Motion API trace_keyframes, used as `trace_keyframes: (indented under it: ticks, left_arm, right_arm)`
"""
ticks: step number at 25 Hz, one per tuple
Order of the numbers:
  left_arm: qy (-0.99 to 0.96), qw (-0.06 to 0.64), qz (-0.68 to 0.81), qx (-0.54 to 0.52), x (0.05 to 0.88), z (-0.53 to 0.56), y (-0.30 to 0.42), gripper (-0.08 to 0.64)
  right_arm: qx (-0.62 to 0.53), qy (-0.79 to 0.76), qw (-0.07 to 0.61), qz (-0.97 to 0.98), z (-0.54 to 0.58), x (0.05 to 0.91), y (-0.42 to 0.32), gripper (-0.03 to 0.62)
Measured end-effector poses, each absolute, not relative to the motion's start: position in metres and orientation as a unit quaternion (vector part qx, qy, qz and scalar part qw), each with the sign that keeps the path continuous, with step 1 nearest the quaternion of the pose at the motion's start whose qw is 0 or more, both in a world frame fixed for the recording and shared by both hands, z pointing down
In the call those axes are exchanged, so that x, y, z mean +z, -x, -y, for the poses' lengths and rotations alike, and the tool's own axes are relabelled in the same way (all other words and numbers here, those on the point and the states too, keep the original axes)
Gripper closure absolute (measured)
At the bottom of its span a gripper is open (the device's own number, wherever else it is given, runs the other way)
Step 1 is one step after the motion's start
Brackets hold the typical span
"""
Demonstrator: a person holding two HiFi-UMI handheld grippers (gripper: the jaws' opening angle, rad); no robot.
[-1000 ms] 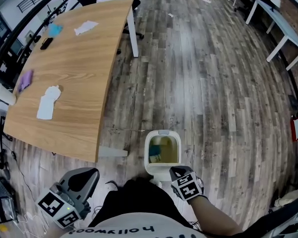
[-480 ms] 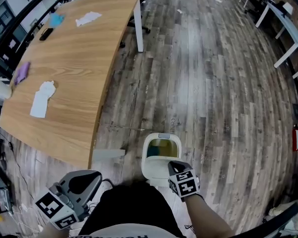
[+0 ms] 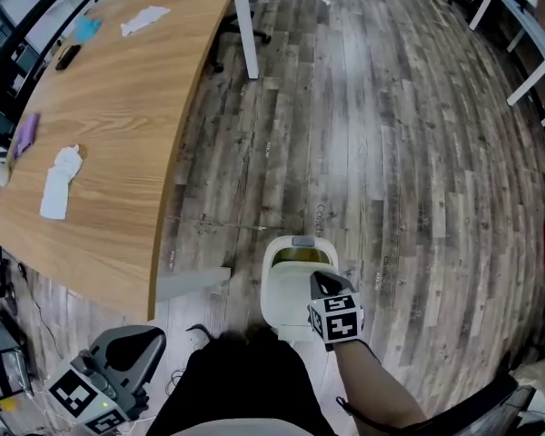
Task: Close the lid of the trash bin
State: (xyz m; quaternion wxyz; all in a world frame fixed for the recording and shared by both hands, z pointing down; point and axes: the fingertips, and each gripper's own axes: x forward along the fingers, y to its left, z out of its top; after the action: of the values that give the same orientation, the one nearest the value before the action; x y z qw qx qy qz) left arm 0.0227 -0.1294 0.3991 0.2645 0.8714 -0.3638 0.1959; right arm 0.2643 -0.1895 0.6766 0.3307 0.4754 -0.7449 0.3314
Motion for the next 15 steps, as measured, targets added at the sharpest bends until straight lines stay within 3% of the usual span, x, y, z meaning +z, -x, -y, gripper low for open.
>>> trace_keyframes:
  ticks: [15]
  left_arm:
    - [-0.848,0.293,0.389,0.208,0.421,0.122,-0.010,0.555]
  right_arm:
    - [0.340,-0.497,0.352,0.716,0.229,0.752,-0.270,0.581]
